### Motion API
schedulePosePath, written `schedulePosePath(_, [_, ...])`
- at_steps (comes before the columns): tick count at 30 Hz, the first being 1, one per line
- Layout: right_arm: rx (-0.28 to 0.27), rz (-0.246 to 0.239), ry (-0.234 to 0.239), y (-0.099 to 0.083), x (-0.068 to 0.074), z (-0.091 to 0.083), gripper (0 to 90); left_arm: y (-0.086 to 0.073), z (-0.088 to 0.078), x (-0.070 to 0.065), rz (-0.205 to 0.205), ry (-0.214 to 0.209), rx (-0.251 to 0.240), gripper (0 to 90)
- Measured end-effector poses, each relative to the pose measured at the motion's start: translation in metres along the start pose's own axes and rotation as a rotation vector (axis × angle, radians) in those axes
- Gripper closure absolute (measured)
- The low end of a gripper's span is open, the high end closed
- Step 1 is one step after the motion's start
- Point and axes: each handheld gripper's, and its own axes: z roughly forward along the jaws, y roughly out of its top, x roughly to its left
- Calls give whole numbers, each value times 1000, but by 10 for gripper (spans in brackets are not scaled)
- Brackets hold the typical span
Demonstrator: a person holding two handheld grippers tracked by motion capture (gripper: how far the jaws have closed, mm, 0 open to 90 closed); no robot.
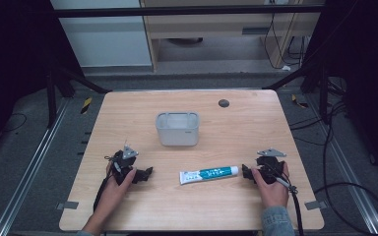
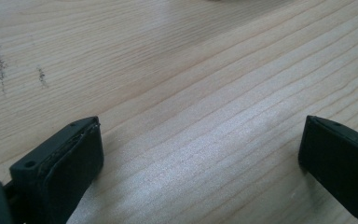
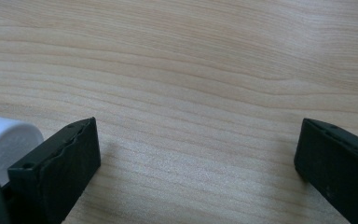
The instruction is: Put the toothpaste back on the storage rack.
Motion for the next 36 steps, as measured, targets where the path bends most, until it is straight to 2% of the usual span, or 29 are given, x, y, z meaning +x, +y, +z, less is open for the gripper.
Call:
schedulePosePath(9, [-1, -14, 19, -1, -2, -1, 10, 0, 0, 0, -1, 0, 0, 0])
schedulePosePath(11, [-5, -21, 24, -2, -3, -3, 29, 0, 0, 0, 2, 1, 3, 0])
schedulePosePath(12, [-7, -22, 27, -2, -4, -4, 68, 0, 0, 0, 2, 0, 2, 0])
schedulePosePath(14, [-13, -53, 22, -1, -4, -9, 139, 0, 0, 0, 2, 1, 2, 0])
schedulePosePath(16, [-26, -73, 17, 3, -3, -15, 117, 0, 0, 0, 2, 1, 2, 0])
schedulePosePath(17, [-30, -87, 28, 6, -1, -18, 117, 0, 0, 0, 1, 1, 2, 0])
schedulePosePath(19, [-30, -154, 23, 13, 6, -27, 120, 0, 0, 0, 2, 1, 2, 0])
schedulePosePath(23, [-28, -297, 72, 26, 24, -47, 136, 0, 0, 0, -3, 2, 0, 0])
schedulePosePath(25, [-23, -315, 84, 28, 27, -50, 144, 0, 0, 0, -3, 2, 0, 0])
schedulePosePath(26, [-8, -372, 133, 36, 37, -54, 163, 0, 0, 0, -3, 2, 0, 0])
schedulePosePath(30, [36, -487, 211, 49, 60, -53, 199, 0, 0, 0, 1, 1, 2, 0])
schedulePosePath(34, [93, -559, 288, 59, 81, -43, 245, 0, 0, 0, 1, 1, 2, 0])
schedulePosePath(36, [116, -598, 341, 65, 92, -36, 264, 0, 0, 0, 2, 1, 3, 0])
